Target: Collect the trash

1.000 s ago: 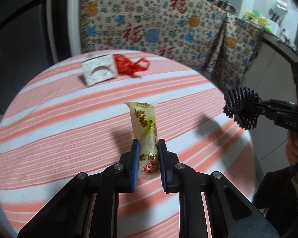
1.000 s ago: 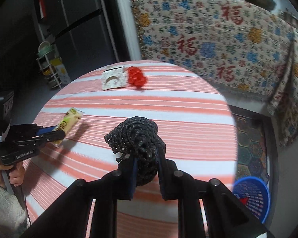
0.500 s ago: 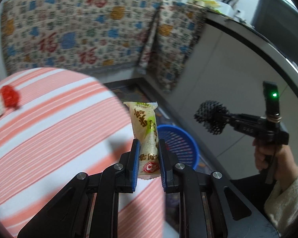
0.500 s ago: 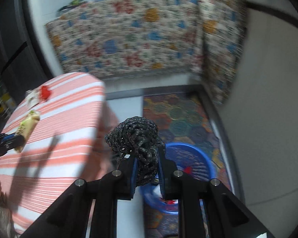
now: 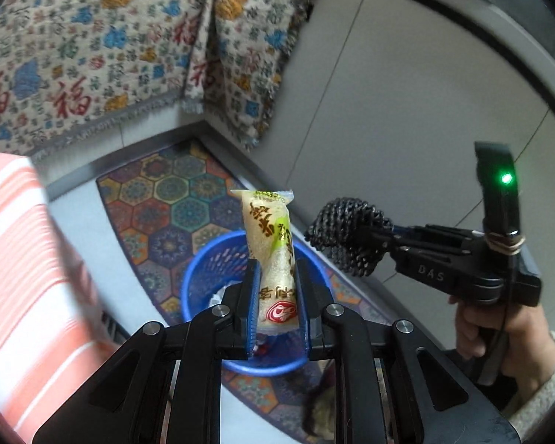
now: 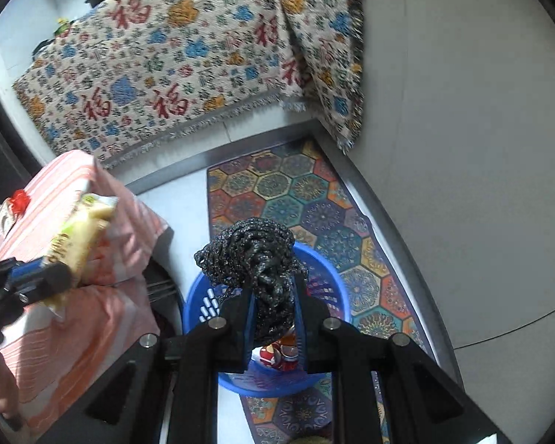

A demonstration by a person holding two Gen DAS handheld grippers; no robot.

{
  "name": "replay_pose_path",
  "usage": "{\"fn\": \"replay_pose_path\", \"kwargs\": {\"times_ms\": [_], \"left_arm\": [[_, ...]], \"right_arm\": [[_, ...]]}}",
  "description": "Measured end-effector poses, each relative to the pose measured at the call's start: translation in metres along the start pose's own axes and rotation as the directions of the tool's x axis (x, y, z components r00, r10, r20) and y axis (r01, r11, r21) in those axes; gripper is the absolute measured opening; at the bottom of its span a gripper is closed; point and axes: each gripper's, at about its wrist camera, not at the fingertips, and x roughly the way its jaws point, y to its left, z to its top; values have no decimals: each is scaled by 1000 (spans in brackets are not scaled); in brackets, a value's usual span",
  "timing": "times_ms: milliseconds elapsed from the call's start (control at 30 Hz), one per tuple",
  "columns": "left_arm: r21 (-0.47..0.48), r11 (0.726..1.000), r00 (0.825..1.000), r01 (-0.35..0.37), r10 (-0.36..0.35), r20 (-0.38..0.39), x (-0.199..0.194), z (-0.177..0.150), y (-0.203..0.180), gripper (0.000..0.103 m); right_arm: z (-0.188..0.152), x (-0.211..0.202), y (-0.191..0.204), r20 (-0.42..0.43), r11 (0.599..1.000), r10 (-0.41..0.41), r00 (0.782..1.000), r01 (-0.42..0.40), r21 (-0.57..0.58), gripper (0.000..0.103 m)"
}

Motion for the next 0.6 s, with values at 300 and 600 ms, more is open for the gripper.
{"fn": "replay_pose_path", "kwargs": {"times_ms": [300, 600], "left_arm": [[-4, 1000, 998, 23, -23, -61, 56, -1, 5, 17], [-39, 999, 996, 20, -23, -87, 81, 0, 12, 18]], "right_arm": [[1, 35, -24, -51, 999, 8, 999, -5, 53, 18], [-1, 65, -30, -105, 998, 2, 994, 5, 65, 21]]}}
